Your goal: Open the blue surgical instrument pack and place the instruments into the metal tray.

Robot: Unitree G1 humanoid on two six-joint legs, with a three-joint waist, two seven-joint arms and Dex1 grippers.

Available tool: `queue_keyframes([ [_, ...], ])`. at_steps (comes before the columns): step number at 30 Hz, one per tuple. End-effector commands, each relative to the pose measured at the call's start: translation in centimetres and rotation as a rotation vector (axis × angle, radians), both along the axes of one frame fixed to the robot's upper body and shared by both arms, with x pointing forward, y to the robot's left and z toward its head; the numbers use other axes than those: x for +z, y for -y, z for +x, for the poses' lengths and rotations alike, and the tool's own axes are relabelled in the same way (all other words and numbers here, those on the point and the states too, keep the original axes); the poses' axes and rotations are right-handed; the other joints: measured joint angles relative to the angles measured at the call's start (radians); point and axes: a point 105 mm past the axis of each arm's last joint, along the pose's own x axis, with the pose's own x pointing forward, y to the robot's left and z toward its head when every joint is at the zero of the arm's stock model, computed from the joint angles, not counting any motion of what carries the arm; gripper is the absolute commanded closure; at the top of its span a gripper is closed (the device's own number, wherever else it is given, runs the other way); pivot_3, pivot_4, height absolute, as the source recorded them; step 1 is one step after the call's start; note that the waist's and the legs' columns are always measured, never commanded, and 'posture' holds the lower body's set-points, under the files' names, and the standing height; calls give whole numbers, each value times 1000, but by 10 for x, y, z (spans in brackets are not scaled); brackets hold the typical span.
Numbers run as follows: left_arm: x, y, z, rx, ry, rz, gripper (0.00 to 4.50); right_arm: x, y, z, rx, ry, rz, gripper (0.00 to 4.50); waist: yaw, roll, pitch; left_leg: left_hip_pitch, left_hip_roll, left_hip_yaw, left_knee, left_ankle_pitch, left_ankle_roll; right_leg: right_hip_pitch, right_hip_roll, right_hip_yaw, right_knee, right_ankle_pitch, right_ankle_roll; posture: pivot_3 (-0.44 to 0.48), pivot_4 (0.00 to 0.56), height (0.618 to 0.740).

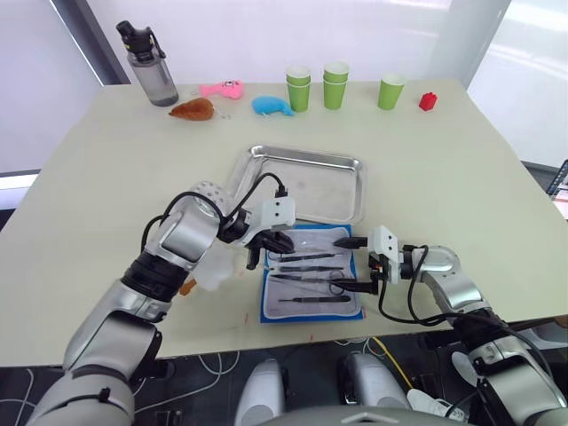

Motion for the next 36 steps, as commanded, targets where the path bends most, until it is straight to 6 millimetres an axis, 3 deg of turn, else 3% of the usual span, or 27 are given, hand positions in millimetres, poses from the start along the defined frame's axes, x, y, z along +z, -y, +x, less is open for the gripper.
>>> queue_keyframes([
  [1, 14, -1, 0, -22, 37, 23, 4443, -60, 19, -14, -78, -188, -177, 0, 0, 0, 0, 0, 0, 0, 0, 0, 0, 0, 0, 0, 0, 0, 0, 0, 150, 734],
  [18, 26, -29, -6, 5, 33, 80, 4443, -61, 16, -15, -69, -193, -175, 0, 0, 0, 1, 0, 0, 1, 0, 0, 0, -2, 1, 2, 0, 0, 0, 0, 150, 734],
  [29, 58, -53, -7, 23, 74, 101, 4443, -61, 17, -17, -67, -195, -176, 0, 0, 1, 4, 0, 1, 1, 0, 0, 0, -2, 1, 2, 0, 0, 0, 0, 150, 734],
  [36, 81, -48, 5, 95, 112, -25, 4443, -62, 15, -18, -63, -197, -176, 0, -1, 0, 5, 0, 1, 1, 0, 0, 0, -2, 1, 2, 0, 0, 0, 0, 150, 734],
])
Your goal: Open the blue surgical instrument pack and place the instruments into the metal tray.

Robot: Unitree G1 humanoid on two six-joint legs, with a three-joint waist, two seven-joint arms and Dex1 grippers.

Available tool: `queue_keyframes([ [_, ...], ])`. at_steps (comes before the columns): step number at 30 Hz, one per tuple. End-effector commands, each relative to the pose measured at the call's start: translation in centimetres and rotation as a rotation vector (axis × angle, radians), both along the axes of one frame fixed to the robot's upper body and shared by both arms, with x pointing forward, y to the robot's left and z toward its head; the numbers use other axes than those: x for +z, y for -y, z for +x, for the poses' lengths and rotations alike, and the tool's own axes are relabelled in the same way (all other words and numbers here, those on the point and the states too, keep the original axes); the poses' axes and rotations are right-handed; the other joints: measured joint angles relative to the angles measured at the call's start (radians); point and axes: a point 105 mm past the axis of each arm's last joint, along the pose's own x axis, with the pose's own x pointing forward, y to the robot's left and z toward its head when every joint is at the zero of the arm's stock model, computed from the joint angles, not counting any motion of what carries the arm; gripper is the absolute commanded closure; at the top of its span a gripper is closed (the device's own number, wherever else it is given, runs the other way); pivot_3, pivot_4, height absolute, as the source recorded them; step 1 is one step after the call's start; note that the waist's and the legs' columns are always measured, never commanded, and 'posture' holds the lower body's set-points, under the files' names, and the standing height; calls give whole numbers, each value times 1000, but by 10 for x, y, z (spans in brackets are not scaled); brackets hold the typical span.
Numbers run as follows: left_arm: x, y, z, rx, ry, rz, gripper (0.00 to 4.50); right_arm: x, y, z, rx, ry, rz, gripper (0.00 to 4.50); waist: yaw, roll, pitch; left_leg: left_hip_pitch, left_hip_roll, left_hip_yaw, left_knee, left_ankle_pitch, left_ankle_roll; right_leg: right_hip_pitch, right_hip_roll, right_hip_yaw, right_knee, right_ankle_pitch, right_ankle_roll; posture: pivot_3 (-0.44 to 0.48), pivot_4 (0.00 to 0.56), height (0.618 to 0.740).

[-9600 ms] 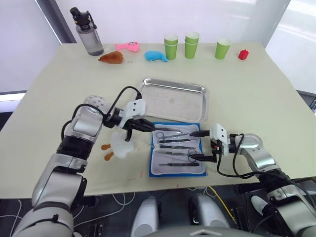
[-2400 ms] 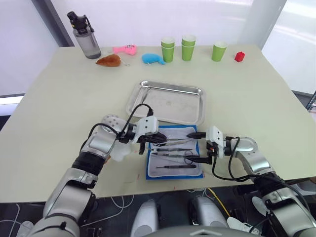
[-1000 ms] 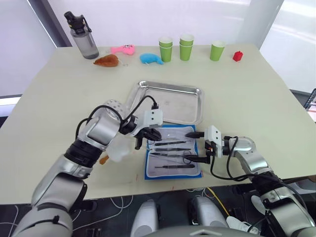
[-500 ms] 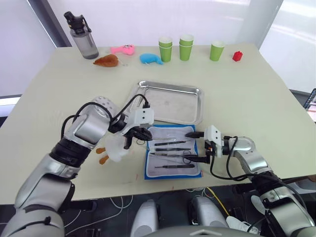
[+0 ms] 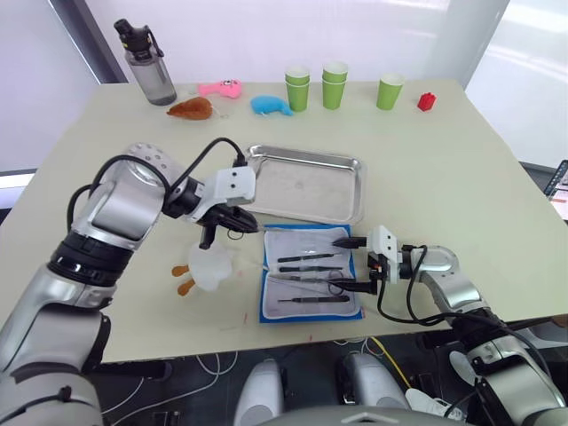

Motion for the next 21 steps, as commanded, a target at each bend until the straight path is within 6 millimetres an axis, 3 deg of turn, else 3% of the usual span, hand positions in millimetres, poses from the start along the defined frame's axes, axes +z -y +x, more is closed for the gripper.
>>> queue_keyframes([
  [1, 22, 6, 8, 44, 60, -112, 4443, -62, 17, -18, -63, -196, -180, 0, 0, 0, 0, 0, 0, 0, 0, 0, 0, 0, 0, 0, 0, 0, 0, 0, 150, 734],
  [10, 30, 11, 67, 434, 270, -365, 4443, -62, 17, -18, -60, -197, -185, 0, 2, -5, -2, 0, 0, -1, 0, 0, 0, 0, 1, 0, 1, 1, 1, 0, 150, 734],
  [21, 8, 21, 107, 760, 338, -479, 4443, -62, 17, -17, -57, -194, -186, 0, 1, -7, -4, 1, -1, -1, 0, 0, 0, 0, 0, 0, 2, 3, 3, 0, 150, 734],
])
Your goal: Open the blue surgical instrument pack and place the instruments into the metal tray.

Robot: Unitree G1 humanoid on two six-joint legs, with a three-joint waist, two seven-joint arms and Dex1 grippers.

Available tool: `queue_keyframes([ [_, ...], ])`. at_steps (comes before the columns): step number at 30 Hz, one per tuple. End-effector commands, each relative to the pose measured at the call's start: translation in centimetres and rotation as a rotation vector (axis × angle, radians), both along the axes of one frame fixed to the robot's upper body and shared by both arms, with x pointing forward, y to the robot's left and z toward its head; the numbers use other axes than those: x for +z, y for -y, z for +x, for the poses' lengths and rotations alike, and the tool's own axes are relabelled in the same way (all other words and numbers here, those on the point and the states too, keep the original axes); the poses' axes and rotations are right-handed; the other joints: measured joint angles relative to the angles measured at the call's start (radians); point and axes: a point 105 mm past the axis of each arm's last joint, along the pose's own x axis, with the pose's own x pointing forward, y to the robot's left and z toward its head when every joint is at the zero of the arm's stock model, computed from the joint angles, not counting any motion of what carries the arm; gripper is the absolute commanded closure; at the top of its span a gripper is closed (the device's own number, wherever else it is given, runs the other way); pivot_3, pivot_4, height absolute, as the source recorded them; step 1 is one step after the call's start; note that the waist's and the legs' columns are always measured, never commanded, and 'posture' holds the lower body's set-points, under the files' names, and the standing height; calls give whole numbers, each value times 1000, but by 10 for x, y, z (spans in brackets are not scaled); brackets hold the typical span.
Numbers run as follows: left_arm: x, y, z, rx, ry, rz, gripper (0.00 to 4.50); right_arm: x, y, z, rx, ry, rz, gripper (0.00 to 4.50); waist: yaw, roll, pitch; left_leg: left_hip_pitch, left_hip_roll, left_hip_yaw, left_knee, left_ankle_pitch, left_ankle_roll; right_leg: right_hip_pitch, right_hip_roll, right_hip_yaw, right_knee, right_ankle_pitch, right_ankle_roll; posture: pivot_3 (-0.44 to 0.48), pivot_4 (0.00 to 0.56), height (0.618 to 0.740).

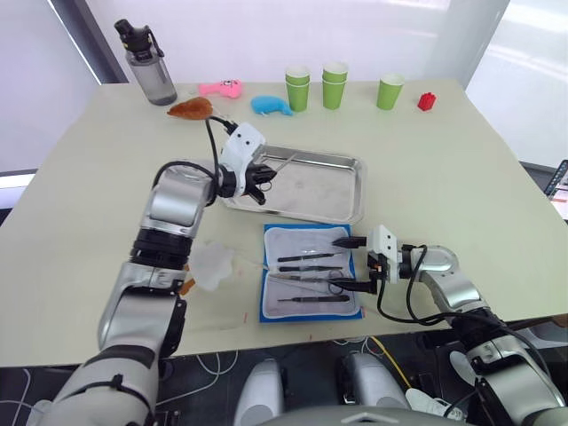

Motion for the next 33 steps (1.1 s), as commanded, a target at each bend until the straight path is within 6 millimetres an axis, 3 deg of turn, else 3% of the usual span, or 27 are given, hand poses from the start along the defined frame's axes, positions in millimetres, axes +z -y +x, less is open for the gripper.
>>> queue_keyframes([
  [1, 15, 3, 16, 111, 86, -53, 4443, -62, 17, -18, -55, -195, -186, 0, -1, 0, 0, 0, 0, 0, 0, 0, 0, 0, 0, 0, 0, 0, 0, 0, 150, 734],
  [5, 2, 19, 24, 230, 35, -150, 4443, -62, 16, -19, -51, -197, -187, 0, 0, 0, 0, 0, 0, 0, 0, 0, 0, 0, 0, 0, 0, 1, 0, 0, 150, 734],
  [11, -15, 19, 26, 324, -27, -140, 4443, -62, 17, -18, -54, -196, -188, 0, -3, 0, 0, 0, -1, -1, 0, 0, 0, 0, 1, 0, 0, 1, 0, 0, 150, 734],
  [18, -23, -6, 28, 399, -45, -91, 4443, -62, 18, -17, -54, -193, -193, 0, -3, 0, 0, 0, -1, -2, 0, 1, -2, 0, 0, 0, 0, 1, 0, 0, 150, 734],
  [33, -35, -25, 22, 448, -82, -67, 4443, -63, 17, -18, -59, -189, -186, 0, -2, 0, 0, 0, -1, -2, 0, 2, -4, 0, 0, -1, 0, 2, 0, 0, 150, 734],
])
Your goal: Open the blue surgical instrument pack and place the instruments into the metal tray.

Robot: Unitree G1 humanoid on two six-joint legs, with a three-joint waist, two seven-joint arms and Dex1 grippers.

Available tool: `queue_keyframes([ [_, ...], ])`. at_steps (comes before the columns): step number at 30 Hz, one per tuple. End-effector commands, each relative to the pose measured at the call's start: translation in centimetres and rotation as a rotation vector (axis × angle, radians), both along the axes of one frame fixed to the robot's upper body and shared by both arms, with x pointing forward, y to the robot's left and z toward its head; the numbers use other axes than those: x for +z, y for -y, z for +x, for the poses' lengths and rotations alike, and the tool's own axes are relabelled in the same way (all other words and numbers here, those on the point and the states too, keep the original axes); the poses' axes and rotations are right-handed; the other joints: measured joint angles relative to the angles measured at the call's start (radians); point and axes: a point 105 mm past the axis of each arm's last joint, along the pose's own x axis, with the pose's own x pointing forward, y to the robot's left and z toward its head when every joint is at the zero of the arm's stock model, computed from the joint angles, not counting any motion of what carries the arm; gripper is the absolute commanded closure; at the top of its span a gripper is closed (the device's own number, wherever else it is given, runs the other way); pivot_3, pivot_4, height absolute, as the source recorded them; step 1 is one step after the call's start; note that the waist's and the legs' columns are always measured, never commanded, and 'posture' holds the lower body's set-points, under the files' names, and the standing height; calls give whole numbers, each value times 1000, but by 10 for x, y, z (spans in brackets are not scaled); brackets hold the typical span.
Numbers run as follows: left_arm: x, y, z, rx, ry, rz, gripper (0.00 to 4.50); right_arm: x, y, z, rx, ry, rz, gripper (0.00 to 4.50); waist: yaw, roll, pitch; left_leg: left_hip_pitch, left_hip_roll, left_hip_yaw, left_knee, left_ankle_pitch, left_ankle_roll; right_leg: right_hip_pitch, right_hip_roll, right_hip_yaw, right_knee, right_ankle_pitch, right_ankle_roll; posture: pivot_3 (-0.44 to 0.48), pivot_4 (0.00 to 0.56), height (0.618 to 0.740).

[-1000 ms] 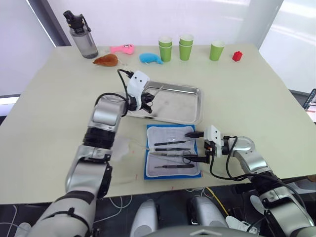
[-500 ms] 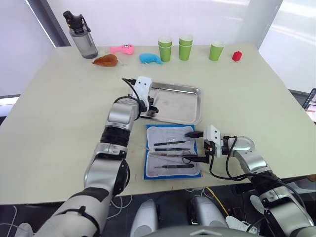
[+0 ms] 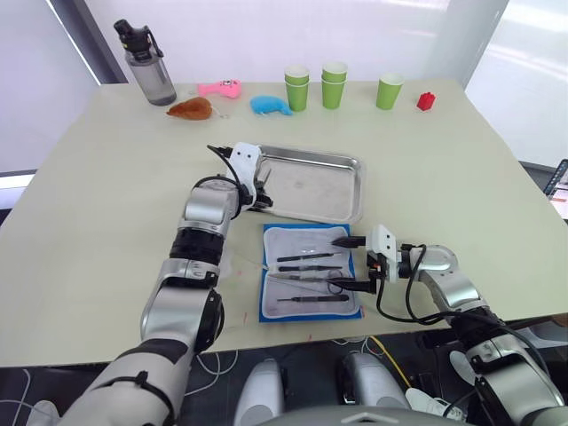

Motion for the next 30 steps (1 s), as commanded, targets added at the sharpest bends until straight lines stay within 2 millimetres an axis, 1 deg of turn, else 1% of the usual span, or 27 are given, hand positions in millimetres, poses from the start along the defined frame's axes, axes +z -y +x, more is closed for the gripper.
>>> queue_keyframes([
  [1, 11, -6, 0, 12, 33, -5, 4443, -63, 18, -18, -62, -190, -184, 0, 0, 0, 0, 0, 0, 0, 0, 0, 0, 0, 0, 0, 0, 0, 0, 0, 150, 734],
  [8, 9, -12, -1, 24, 26, 23, 4443, -63, 16, -18, -61, -191, -180, 0, 0, 0, 0, 0, 0, 0, 0, 0, 0, 0, 0, 0, 0, 0, 0, 0, 150, 734],
  [10, 10, -14, -1, 27, 31, 34, 3662, -63, 16, -17, -61, -191, -179, 0, 0, 0, 0, 0, 0, 0, 0, 0, 0, 0, 0, 0, 0, 0, 0, 0, 150, 734],
  [14, 12, -14, -1, 28, 36, 37, 2748, -63, 16, -18, -61, -192, -179, 0, 0, 0, 0, 0, 0, 0, 0, 0, 0, 0, 0, -1, 0, 0, 0, 0, 150, 734],
  [18, 20, -9, 0, 11, 54, 41, 2748, -63, 16, -18, -61, -193, -180, 0, 0, 0, 0, 0, 0, 0, 0, 0, 0, 0, 0, -1, 0, 0, -1, 0, 150, 734],
  [26, 49, 11, -3, -75, 129, 10, 2748, -64, 15, -19, -63, -193, -177, 0, 0, 0, 0, 0, 0, 0, 0, 0, 0, 0, 0, -1, 0, 0, -1, 0, 150, 734],
  [29, 64, 27, -8, -182, 173, -55, 2748, -64, 14, -18, -65, -192, -176, 0, 0, 0, 0, 0, 0, 0, 0, 0, 0, 0, 0, 0, 0, 0, -1, 0, 150, 734],
  [30, 71, 33, -12, -255, 202, -77, 2748, -63, 14, -18, -65, -191, -175, 0, 0, 0, 0, 0, 0, 0, 0, 0, 0, 0, 0, -1, 0, 0, -1, 0, 150, 734],
])
